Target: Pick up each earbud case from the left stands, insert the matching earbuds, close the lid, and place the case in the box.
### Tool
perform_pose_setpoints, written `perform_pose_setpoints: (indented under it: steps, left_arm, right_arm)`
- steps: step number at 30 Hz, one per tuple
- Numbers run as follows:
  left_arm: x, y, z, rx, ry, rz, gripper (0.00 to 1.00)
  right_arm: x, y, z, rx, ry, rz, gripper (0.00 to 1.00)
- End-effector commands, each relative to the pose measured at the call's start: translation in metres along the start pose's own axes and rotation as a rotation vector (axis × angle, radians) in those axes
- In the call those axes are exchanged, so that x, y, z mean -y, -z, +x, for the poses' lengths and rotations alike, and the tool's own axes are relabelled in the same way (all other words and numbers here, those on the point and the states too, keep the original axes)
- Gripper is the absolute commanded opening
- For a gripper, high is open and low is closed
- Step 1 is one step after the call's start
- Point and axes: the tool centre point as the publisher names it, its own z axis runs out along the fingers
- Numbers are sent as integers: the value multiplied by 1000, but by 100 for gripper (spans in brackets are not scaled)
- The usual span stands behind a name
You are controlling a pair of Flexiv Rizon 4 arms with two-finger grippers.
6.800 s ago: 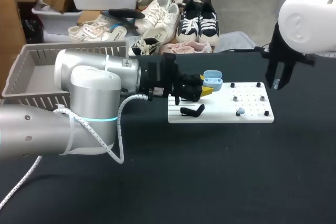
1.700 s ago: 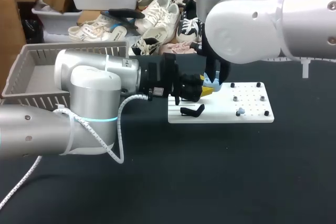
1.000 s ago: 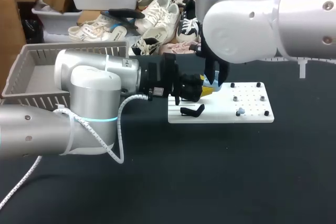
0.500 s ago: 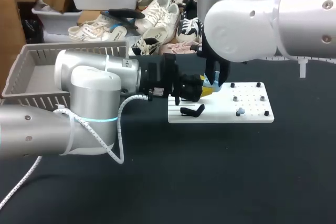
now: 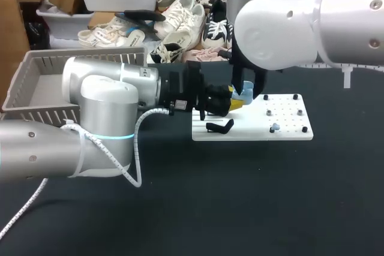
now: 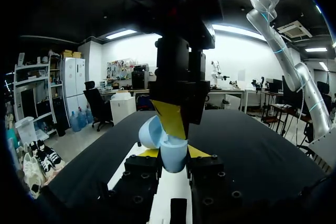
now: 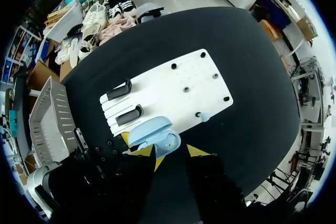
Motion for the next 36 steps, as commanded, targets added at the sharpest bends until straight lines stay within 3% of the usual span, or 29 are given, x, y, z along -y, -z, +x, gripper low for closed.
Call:
perform_pose_setpoints:
  steps: [1,15,23,36]
  left_arm:
    - [2,0,-1,2,-1,-5,0]
    - [2,0,-1,2,-1,-5,0]
    - [2,0,-1,2,-1,-5,0]
    - [2,0,-1,2,-1,-5,0]
  right_arm:
    - [2,0,3,5,-1,-5,35]
    - [22,16,19,65,25,-38,35]
    - [44,16,21,180,60,-79,38]
    - [63,-12,17,224,138,-188,42]
